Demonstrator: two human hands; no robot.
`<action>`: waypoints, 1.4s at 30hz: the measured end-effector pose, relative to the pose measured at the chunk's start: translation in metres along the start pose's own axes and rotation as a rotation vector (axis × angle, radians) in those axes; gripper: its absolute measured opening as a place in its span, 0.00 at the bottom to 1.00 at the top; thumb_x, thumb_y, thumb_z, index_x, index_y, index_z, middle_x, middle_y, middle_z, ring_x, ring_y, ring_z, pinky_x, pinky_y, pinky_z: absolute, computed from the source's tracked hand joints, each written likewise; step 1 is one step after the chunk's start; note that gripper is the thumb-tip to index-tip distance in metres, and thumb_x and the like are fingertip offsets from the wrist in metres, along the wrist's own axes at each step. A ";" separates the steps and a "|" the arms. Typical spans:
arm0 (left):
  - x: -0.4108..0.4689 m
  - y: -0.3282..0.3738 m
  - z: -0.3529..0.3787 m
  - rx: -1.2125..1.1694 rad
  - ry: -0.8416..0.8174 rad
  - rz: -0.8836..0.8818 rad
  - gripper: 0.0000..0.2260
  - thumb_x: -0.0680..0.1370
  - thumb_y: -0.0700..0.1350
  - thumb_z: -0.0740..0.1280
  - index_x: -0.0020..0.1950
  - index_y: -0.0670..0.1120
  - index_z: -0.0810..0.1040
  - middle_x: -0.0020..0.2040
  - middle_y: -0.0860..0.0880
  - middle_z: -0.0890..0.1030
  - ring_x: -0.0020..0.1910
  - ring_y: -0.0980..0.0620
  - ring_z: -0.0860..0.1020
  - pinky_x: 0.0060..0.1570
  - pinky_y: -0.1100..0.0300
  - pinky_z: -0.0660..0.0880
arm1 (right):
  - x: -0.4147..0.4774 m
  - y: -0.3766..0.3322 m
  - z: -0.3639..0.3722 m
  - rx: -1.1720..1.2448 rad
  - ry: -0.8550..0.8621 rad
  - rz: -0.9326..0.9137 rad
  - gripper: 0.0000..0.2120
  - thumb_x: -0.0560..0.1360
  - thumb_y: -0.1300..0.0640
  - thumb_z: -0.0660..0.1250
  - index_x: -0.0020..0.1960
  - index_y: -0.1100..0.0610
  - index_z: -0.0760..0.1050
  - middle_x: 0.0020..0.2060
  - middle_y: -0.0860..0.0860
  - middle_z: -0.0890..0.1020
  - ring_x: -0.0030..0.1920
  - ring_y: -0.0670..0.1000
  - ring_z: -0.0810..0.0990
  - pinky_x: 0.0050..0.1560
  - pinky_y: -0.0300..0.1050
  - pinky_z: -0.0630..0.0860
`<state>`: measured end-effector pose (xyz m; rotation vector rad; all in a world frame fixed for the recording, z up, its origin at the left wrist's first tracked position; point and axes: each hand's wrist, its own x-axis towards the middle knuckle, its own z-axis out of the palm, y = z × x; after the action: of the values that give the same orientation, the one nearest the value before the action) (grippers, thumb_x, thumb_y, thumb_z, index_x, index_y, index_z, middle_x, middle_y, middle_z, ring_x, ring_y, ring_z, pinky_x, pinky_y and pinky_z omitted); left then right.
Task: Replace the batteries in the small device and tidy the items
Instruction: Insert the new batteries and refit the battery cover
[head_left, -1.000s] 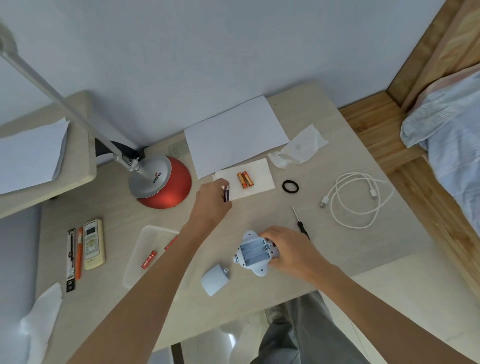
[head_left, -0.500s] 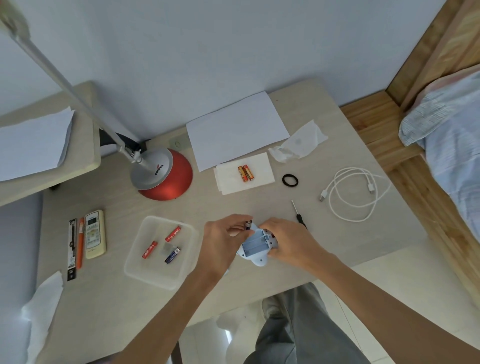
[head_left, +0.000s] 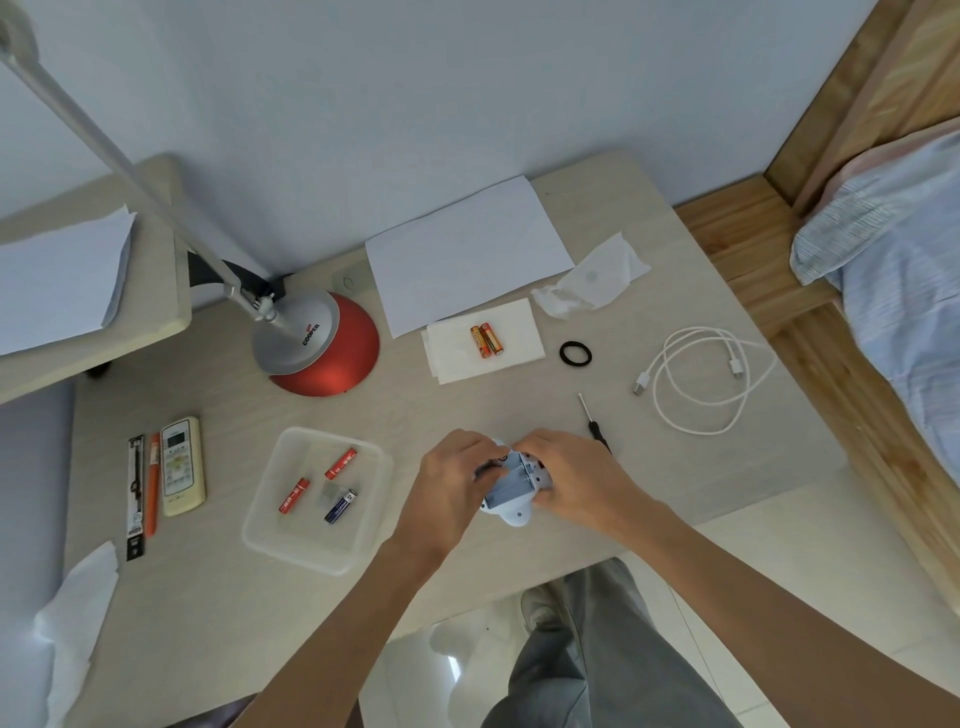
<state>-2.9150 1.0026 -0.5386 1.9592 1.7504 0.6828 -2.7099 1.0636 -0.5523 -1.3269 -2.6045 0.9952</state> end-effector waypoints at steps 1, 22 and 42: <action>0.001 -0.001 0.001 0.001 -0.015 0.009 0.08 0.76 0.35 0.75 0.54 0.44 0.87 0.50 0.47 0.86 0.49 0.48 0.83 0.49 0.51 0.82 | 0.000 0.000 0.001 0.006 0.003 -0.001 0.20 0.74 0.53 0.75 0.65 0.49 0.78 0.53 0.46 0.82 0.50 0.50 0.82 0.48 0.50 0.82; 0.021 -0.011 0.004 -0.264 -0.163 -0.258 0.15 0.67 0.39 0.85 0.51 0.50 0.90 0.48 0.54 0.81 0.45 0.55 0.81 0.49 0.56 0.82 | -0.002 -0.003 0.004 0.164 0.046 0.026 0.20 0.69 0.54 0.81 0.59 0.52 0.80 0.51 0.45 0.83 0.47 0.47 0.82 0.49 0.46 0.83; 0.005 -0.018 0.028 -0.544 0.065 -0.506 0.13 0.67 0.44 0.87 0.47 0.56 0.91 0.48 0.48 0.83 0.41 0.55 0.82 0.42 0.66 0.78 | -0.006 -0.001 0.010 0.150 0.057 0.053 0.23 0.66 0.58 0.79 0.60 0.51 0.79 0.50 0.46 0.82 0.48 0.49 0.82 0.49 0.51 0.82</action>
<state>-2.9110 1.0104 -0.5715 1.0930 1.7563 0.9162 -2.7101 1.0533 -0.5583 -1.3726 -2.4130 1.1185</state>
